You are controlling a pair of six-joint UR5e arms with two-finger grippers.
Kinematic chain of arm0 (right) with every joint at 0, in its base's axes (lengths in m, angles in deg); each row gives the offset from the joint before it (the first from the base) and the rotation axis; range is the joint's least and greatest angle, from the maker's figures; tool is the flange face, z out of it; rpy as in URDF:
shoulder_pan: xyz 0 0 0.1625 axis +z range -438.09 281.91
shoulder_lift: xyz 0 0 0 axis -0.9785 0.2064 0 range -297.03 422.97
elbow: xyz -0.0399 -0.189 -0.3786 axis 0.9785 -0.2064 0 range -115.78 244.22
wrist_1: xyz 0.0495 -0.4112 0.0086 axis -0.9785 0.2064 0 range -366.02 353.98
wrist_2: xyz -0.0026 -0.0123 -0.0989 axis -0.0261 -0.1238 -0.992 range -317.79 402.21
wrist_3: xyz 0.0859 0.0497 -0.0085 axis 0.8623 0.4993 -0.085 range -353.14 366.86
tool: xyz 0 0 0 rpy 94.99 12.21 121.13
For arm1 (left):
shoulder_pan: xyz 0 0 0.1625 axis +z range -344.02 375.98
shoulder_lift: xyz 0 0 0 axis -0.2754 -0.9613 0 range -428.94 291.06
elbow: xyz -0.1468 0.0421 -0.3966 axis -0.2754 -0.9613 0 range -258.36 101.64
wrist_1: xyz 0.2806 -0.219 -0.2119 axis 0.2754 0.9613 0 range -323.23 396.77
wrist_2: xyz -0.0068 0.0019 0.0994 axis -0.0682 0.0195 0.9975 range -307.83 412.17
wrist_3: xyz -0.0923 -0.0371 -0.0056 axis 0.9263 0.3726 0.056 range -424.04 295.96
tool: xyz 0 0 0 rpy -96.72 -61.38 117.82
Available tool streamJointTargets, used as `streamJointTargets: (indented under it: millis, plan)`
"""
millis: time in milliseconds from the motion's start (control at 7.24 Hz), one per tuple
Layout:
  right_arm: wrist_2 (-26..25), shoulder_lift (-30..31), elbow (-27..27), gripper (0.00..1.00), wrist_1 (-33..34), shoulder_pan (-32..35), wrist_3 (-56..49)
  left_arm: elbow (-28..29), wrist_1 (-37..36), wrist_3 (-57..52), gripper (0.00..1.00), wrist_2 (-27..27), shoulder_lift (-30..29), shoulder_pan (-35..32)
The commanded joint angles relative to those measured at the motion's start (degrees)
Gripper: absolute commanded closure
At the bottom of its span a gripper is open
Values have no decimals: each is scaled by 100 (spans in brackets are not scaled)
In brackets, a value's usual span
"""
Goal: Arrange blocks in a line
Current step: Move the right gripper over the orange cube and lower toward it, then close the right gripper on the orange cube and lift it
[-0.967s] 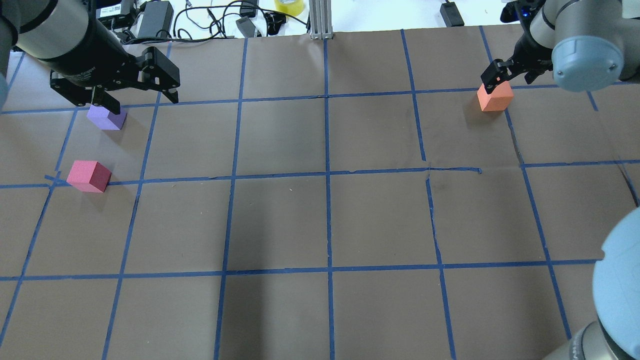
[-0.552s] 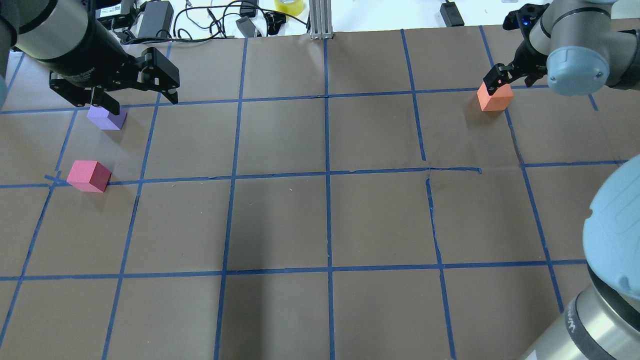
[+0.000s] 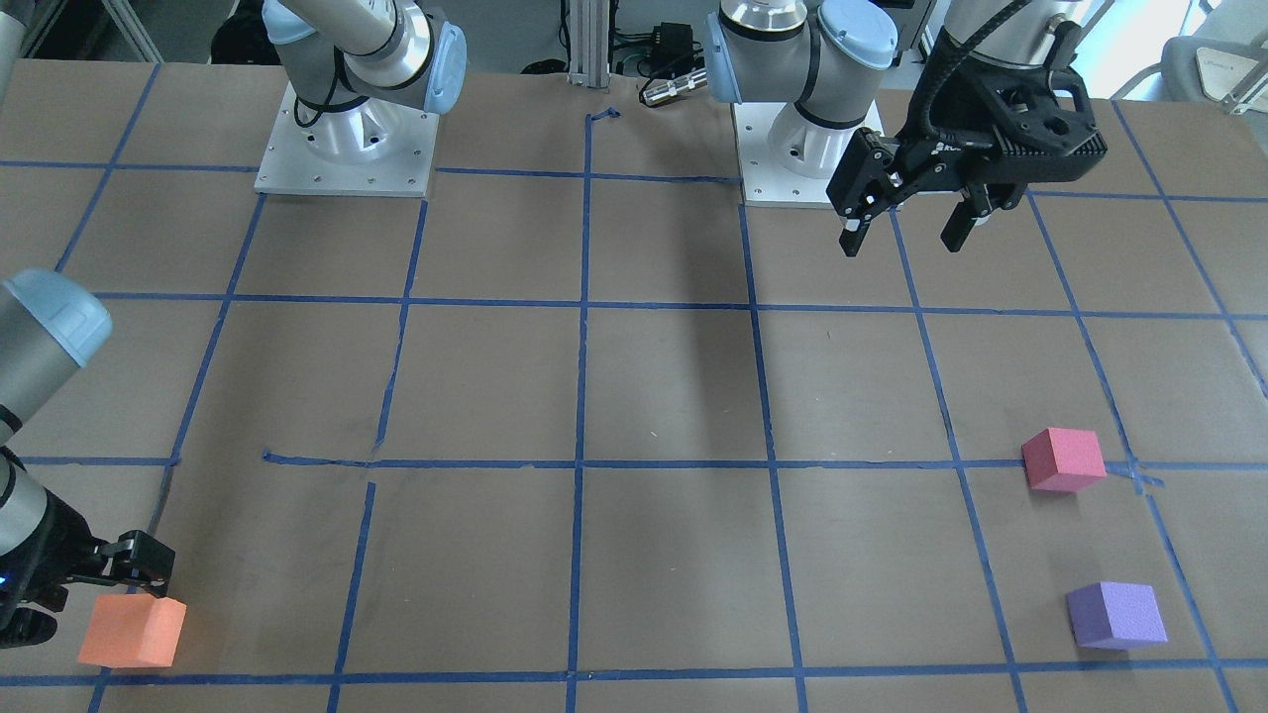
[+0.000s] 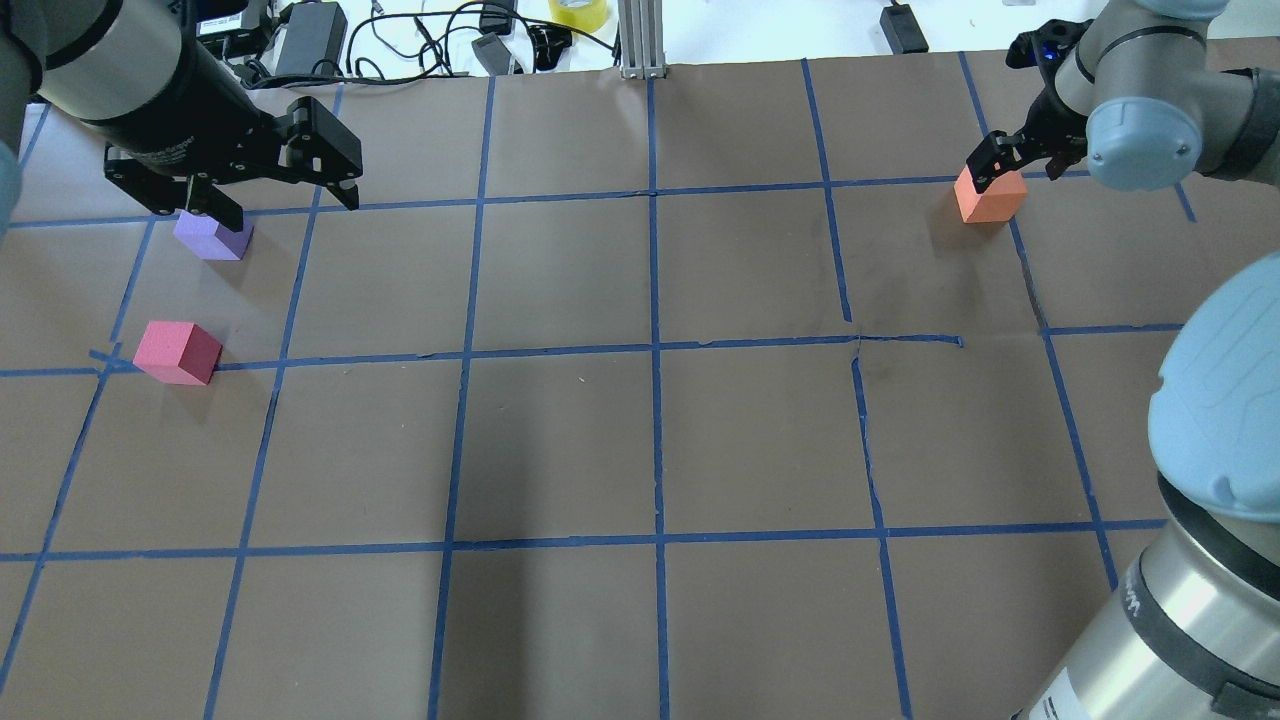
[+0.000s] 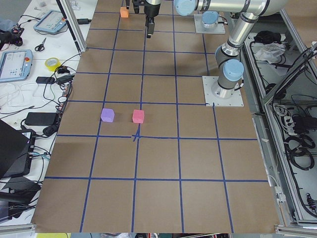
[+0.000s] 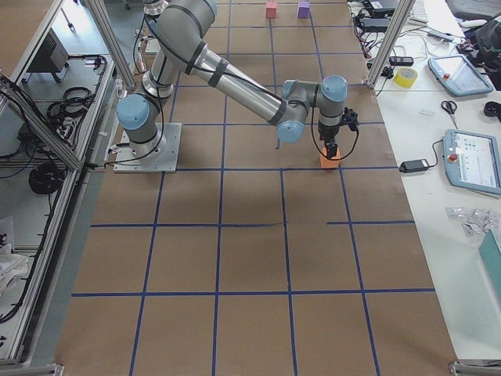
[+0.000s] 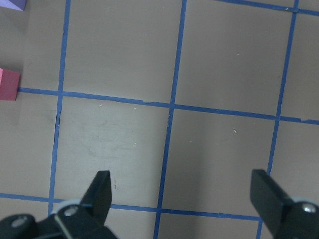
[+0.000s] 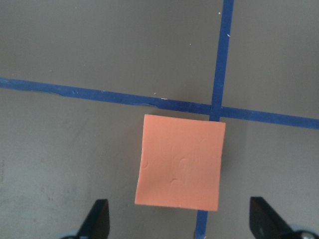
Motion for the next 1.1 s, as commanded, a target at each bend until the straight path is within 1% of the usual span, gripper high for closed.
streamJointTargets:
  millis: [0,138,414,552,691,829,967]
  plan:
    - [7,-271,-200,0,0,-5,13,12,-18,-9,0,-19,-31,-1]
    - [86,-455,-305,0,0,4,13,3,-9,0,0,-19,3,-1]
    - [174,-527,-350,0,0,4,22,12,-9,0,0,-19,-23,-1]
    - [183,-562,-350,17,0,4,14,3,-9,0,0,-11,-5,-1]
    - [148,-563,-350,81,0,4,-4,12,-18,-9,0,-11,-22,-1]
    - [148,-510,-376,100,0,4,13,3,-9,0,0,-19,4,-1]
    - [122,-492,-498,100,-26,30,22,3,-18,-9,0,-11,-22,-1]
